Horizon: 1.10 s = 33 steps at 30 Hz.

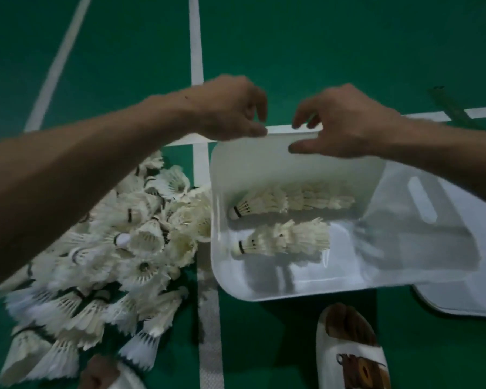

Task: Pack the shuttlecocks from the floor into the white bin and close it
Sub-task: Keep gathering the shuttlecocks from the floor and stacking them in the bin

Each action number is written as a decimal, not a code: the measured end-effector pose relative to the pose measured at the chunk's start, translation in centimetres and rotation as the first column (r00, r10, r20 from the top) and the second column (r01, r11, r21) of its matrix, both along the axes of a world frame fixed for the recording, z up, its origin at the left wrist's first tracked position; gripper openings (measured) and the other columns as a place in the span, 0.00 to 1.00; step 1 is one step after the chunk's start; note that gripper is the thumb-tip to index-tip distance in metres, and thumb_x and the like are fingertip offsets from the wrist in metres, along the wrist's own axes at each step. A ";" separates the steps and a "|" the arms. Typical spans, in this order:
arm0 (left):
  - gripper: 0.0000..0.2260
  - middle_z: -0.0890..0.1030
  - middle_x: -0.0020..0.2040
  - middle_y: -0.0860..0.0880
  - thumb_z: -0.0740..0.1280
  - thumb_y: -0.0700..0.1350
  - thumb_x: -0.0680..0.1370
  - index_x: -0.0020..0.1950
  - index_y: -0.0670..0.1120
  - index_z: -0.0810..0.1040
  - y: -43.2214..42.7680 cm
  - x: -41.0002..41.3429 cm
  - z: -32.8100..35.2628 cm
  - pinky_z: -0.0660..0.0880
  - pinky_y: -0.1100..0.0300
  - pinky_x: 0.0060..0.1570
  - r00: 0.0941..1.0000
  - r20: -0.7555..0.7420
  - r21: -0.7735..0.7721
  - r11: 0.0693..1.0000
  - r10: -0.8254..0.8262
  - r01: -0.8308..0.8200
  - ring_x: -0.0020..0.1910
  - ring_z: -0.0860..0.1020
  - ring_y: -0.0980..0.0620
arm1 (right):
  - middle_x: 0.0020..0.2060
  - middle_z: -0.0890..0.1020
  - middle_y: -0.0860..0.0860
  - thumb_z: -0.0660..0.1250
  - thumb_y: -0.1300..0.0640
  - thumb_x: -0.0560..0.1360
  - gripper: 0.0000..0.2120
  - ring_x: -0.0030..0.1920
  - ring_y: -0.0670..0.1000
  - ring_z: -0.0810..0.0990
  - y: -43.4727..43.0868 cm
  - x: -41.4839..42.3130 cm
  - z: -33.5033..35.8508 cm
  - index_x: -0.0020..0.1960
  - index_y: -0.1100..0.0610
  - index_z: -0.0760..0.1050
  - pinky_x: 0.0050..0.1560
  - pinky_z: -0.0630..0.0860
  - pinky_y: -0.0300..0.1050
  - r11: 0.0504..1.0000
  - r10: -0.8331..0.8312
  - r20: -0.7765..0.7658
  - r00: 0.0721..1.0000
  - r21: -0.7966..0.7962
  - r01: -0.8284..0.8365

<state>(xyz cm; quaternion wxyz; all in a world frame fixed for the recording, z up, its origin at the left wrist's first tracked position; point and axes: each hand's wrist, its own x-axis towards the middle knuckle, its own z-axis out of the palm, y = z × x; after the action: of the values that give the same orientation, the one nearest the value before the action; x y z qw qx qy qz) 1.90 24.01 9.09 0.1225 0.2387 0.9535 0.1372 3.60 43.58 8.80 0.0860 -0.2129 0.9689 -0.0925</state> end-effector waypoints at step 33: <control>0.23 0.71 0.69 0.50 0.69 0.56 0.75 0.68 0.58 0.68 -26.3 -2.8 -14.6 0.68 0.55 0.62 0.840 0.385 -0.088 0.921 0.383 -0.380 0.62 0.72 0.50 | 0.66 0.74 0.53 0.75 0.45 0.68 0.36 0.62 0.55 0.73 -30.5 -13.5 -15.4 0.71 0.52 0.66 0.52 0.67 0.43 0.914 0.340 0.397 0.853 0.072 -0.398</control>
<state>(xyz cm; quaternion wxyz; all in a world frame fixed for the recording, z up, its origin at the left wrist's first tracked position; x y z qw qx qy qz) -0.88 -2.31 -5.51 0.2834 0.0112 0.9378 0.2003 -9.87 13.05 -6.55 0.3019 -0.3665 0.8792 -0.0395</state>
